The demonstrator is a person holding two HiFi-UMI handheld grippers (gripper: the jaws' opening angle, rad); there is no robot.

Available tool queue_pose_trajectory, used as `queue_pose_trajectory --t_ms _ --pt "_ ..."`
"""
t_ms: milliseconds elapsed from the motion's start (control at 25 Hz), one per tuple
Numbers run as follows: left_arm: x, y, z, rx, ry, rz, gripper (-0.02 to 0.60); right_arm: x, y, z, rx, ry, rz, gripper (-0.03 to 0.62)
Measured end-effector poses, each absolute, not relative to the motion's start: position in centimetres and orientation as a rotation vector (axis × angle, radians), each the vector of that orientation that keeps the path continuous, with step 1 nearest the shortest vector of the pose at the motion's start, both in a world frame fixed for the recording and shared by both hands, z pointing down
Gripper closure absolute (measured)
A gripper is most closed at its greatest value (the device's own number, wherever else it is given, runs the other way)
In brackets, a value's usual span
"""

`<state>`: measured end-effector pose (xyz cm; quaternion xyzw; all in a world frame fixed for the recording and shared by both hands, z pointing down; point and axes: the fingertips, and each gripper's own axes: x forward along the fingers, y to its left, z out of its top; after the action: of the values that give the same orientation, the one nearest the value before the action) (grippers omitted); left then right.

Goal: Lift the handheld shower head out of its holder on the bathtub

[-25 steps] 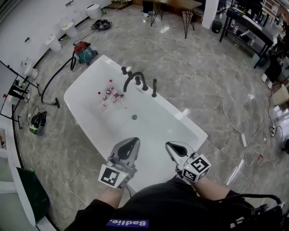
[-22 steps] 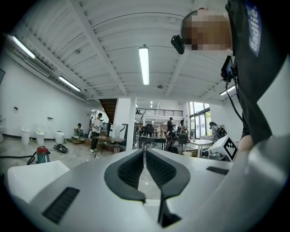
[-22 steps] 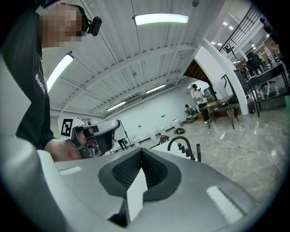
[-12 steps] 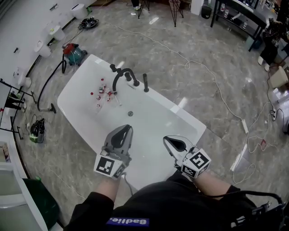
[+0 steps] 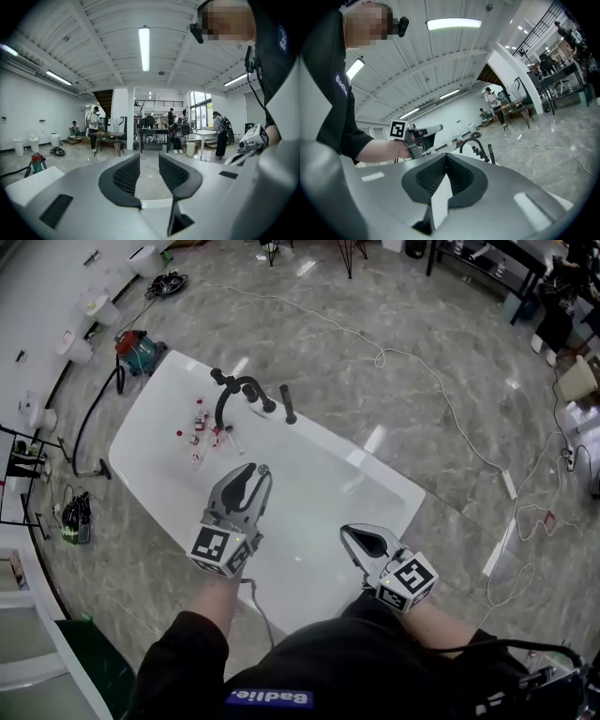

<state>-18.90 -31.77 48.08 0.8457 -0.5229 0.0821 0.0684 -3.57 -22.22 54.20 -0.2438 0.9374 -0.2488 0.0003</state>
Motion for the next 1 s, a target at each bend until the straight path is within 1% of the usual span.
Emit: queue_pose_trajectory --t_ms 240,640,1000 --pt "-18.4 -36.3 51.3 2.547 -1.523 0.32 0.442 -2.2 -22.5 56.2 -0.784 2.941 -0.828 0.594" --pt "-19.0 -43.1 57.6 2.487 -1.497 0.429 0.387 -1.0 -26.3 56.4 -0.806 2.95 -0.733 0.594" --pt "-20.0 -50.6 65.1 2.352 -1.512 0.523 0.345 -0.4 -30.3 57.6 -0.823 2.929 -0.743 0.594"
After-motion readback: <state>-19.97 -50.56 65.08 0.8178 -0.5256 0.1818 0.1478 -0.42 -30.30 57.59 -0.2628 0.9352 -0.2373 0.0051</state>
